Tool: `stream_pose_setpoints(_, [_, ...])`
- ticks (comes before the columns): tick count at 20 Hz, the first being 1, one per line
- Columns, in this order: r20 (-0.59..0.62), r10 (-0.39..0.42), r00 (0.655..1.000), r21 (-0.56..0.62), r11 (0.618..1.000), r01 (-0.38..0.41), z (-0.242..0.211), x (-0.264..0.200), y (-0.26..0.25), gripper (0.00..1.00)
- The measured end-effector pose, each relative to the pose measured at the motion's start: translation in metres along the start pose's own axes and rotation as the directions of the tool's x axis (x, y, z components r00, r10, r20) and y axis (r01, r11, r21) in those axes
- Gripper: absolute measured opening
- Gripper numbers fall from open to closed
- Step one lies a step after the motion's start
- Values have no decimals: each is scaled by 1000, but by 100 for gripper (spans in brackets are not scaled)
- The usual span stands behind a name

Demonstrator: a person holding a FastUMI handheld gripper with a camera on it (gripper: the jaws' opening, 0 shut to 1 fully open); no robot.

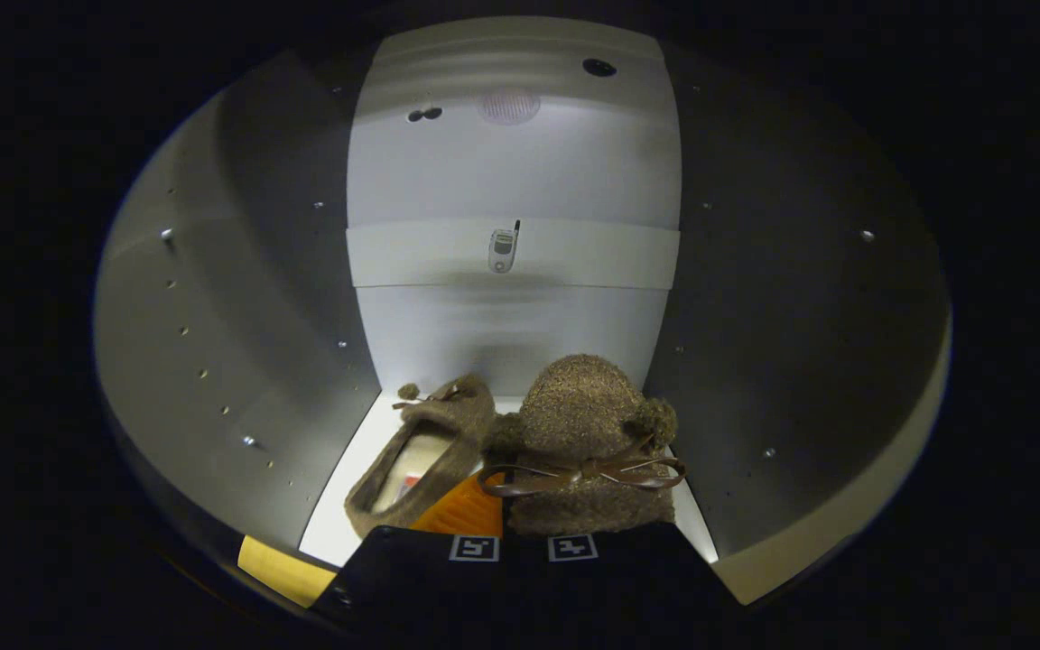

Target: Open the shoe cabinet door, grab the shoes and put them into the shoe cabinet, then close the shoe cabinet door.

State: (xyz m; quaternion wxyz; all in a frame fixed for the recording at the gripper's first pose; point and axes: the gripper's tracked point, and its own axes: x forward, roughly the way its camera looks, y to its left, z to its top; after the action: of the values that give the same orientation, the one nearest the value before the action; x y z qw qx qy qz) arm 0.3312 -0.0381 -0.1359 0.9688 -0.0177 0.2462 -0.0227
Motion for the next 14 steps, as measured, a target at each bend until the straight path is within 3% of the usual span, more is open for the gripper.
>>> stream_pose_setpoints(14, [-187,-32,982,5,999,34,-39,103,-7,5])
